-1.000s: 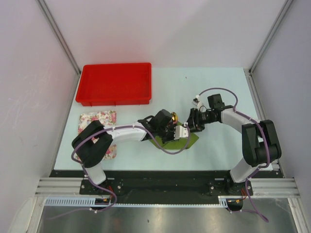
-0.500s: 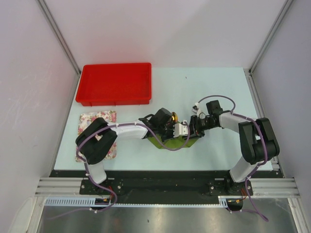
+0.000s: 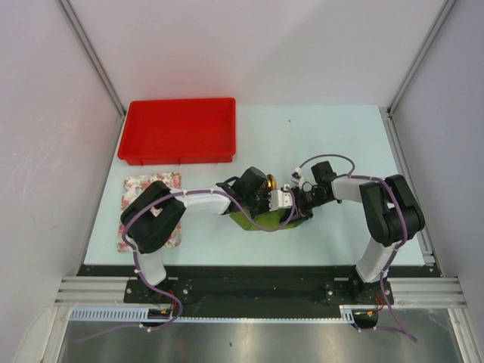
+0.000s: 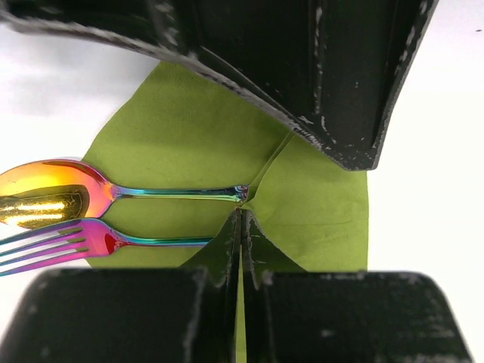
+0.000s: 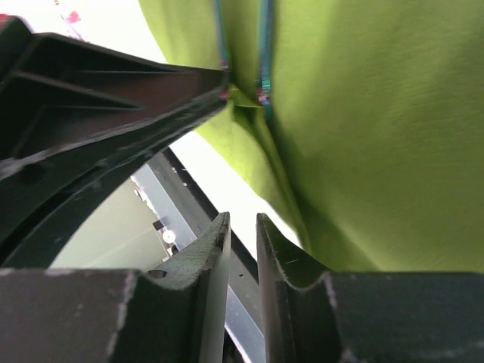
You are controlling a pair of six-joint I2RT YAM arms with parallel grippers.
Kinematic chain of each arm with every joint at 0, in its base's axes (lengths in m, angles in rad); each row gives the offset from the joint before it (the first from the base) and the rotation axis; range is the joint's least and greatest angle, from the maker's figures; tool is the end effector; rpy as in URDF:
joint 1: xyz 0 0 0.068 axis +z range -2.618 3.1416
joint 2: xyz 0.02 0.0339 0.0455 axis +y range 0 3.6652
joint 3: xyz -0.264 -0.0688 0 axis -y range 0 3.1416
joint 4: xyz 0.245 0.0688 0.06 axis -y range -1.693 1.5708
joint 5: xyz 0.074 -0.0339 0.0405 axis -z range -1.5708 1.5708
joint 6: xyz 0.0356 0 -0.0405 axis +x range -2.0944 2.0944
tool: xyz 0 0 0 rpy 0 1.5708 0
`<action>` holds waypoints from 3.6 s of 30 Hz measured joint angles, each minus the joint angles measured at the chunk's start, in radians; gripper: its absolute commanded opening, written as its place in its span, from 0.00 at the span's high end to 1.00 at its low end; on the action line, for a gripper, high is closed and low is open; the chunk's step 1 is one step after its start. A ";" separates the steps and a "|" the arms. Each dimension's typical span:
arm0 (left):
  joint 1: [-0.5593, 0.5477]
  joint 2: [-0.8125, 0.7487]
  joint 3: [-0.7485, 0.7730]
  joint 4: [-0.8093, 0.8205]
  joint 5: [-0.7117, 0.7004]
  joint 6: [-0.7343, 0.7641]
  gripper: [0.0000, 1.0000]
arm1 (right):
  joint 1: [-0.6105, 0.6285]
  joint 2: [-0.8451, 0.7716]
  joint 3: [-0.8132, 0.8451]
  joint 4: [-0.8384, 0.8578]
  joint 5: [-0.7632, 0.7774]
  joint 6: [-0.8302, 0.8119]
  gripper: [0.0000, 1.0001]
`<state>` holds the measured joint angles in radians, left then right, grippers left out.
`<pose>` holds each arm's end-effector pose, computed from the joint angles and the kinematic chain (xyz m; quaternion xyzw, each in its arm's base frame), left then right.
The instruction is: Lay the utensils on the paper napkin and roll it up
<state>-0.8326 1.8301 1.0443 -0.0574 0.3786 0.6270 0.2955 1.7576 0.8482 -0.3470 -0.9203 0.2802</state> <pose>0.2423 -0.2859 0.1578 0.6619 0.6394 -0.2108 0.3296 0.2753 0.1134 0.1255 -0.0763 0.8844 0.4604 0.0100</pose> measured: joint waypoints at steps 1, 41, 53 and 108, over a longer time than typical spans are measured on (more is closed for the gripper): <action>0.000 0.002 0.000 0.003 -0.002 0.000 0.96 | 0.002 0.014 0.001 0.001 0.004 0.000 0.77; 0.172 0.036 -0.137 0.224 0.542 -1.162 0.72 | 0.020 0.099 0.039 -0.037 0.060 -0.005 0.81; 0.208 0.077 -0.134 0.100 0.484 -1.128 0.75 | 0.019 0.103 0.050 -0.054 0.068 -0.013 0.80; 0.218 0.098 -0.098 -0.016 0.433 -1.100 0.98 | 0.122 0.076 0.187 -0.200 0.199 -0.150 0.91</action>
<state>-0.6147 1.9285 0.9466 -0.0734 0.8112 -0.4728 0.4171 1.8336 1.0351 -0.5465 -0.7216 0.1307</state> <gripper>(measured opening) 0.017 0.098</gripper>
